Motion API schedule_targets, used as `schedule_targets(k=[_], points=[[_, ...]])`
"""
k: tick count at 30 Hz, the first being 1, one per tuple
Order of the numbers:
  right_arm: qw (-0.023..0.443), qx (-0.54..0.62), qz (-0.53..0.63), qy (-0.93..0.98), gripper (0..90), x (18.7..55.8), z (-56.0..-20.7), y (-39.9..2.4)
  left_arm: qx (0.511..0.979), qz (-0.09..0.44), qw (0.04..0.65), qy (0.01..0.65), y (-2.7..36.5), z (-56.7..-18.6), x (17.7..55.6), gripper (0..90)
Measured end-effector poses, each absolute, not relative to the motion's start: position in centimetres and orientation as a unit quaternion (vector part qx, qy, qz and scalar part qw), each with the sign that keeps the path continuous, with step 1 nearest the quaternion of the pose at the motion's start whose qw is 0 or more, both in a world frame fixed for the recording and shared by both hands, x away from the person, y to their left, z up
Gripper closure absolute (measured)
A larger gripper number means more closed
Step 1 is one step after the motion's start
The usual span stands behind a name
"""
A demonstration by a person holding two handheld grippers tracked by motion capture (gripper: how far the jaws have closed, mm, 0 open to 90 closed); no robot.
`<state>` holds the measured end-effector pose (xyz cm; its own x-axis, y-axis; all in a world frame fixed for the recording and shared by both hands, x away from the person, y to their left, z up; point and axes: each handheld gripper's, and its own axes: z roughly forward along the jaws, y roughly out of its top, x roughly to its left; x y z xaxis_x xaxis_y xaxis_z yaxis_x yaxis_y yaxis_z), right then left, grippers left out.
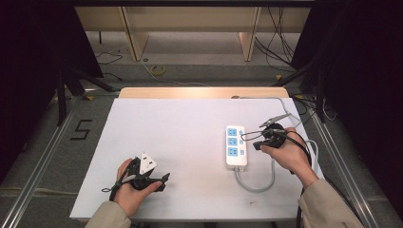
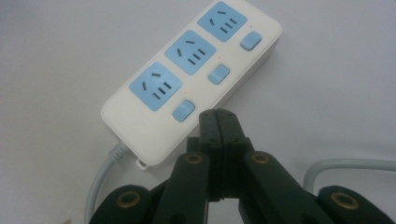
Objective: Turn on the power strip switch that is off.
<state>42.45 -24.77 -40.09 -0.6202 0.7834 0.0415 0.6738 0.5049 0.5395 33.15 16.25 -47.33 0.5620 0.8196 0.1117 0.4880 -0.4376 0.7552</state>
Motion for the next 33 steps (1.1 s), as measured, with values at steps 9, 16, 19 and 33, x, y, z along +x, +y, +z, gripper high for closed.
schedule_targets(k=[9,16,19,33], points=[[0.104,0.424,0.257,0.862,90.0,43.2,-39.8,-24.4,0.813,0.24,0.346,0.402,16.3,-47.3,33.2,17.1],[0.105,0.425,0.254,0.863,90.0,43.9,-39.6,-24.2,0.812,0.24,0.346,0.403,16.3,-47.3,33.2,17.0],[0.103,0.426,0.253,0.863,90.0,44.2,-39.5,-24.0,0.812,0.24,0.346,0.403,16.3,-47.3,33.2,17.0],[0.098,0.428,0.247,0.864,90.0,45.6,-39.7,-23.2,0.813,0.24,0.347,0.403,16.3,-47.3,33.2,17.0]])
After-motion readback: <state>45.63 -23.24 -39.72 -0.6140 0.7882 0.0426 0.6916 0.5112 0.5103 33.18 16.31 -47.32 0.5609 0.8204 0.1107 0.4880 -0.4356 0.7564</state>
